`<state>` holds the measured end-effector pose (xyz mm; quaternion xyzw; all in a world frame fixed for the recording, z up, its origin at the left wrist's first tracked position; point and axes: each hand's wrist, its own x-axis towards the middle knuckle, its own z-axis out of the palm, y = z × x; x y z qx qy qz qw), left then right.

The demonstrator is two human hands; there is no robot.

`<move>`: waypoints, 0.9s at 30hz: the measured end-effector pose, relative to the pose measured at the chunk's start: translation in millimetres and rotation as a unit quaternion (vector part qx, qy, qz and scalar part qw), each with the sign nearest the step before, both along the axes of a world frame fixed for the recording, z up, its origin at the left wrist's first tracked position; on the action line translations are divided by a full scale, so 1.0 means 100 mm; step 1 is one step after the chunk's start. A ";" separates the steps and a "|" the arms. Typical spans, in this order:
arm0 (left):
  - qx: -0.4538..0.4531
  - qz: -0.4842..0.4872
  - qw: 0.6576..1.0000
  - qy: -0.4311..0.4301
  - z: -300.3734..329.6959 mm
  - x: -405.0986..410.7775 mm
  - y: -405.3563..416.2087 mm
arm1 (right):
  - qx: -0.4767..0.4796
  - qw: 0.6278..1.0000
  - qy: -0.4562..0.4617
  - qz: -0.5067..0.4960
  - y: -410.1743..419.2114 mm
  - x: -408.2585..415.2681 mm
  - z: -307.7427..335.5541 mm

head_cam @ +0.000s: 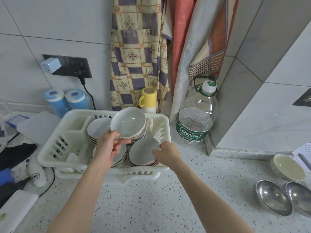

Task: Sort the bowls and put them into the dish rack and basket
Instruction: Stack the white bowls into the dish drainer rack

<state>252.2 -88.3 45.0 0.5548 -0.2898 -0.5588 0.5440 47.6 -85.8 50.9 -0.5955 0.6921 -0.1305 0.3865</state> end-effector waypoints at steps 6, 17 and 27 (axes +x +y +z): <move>0.005 -0.007 1.000 0.004 -0.05 0.00 -0.04 | 0.023 0.999 0.024 0.018 -0.02 0.04 -0.05; 0.007 -0.033 0.999 -0.033 -0.04 -0.03 -0.05 | 0.029 0.994 0.088 0.067 -0.05 0.06 -0.05; 0.025 -0.071 0.986 -0.146 0.10 -0.05 0.10 | -0.102 0.989 -0.065 -0.089 0.06 -0.04 -0.16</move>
